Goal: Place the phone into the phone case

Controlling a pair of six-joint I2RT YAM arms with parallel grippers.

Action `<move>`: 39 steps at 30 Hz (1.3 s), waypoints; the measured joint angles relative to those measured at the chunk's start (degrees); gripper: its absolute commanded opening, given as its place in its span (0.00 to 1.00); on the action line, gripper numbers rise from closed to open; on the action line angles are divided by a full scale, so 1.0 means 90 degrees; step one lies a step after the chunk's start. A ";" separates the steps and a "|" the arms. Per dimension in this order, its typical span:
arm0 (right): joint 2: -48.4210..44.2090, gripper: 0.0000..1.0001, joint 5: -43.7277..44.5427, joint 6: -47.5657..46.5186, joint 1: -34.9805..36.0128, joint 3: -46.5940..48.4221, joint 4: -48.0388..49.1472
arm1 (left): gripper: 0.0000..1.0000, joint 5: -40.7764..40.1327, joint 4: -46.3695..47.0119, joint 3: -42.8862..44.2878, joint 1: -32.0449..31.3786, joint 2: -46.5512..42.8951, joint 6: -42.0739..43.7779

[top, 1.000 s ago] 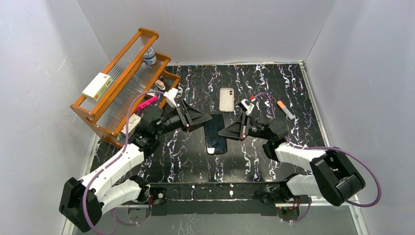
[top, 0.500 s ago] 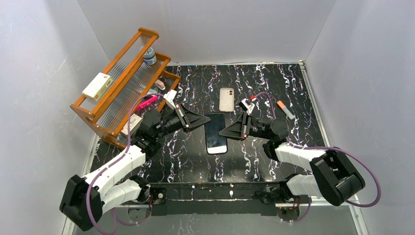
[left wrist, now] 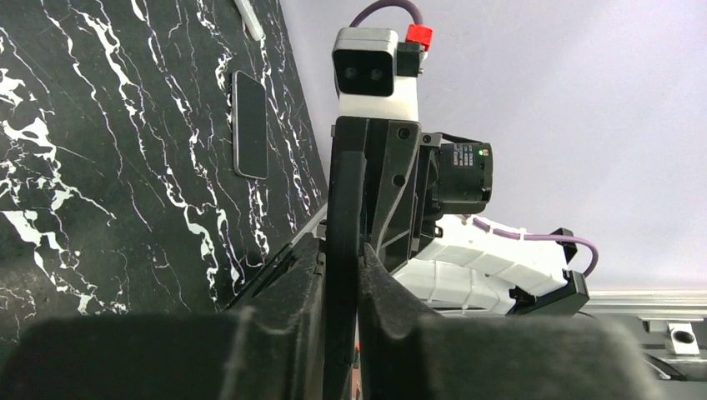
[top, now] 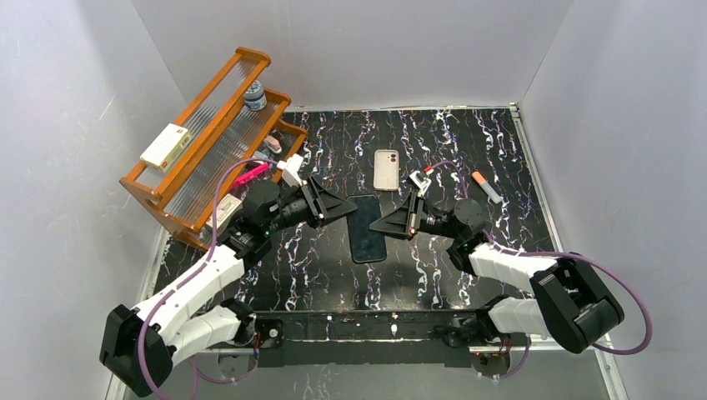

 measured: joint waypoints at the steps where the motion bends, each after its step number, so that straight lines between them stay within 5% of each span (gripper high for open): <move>1: 0.0000 0.03 0.0070 0.0005 -0.0002 -0.0002 -0.0005 | 0.50 0.0017 -0.0068 0.0015 0.0000 -0.0007 0.0017; 7: -0.0243 0.03 0.0782 -0.0012 -0.0029 -0.0015 -0.0223 | 0.67 0.0092 -0.0420 0.0019 0.0000 -0.0163 -0.0002; 27: -0.0520 0.04 0.1615 -0.0141 -0.0034 -0.0015 -0.0551 | 0.64 0.0471 -0.0114 -0.0481 0.0000 -0.0396 -0.0221; 33: -0.0515 0.04 0.1656 -0.0121 -0.0032 -0.0015 -0.0554 | 0.47 0.0554 0.0279 -0.0605 0.0000 -0.0253 -0.0379; 39: -0.0413 0.04 0.1729 -0.0143 -0.0034 -0.0019 -0.0600 | 0.06 0.0644 0.0544 -0.0646 0.0000 -0.0104 -0.0520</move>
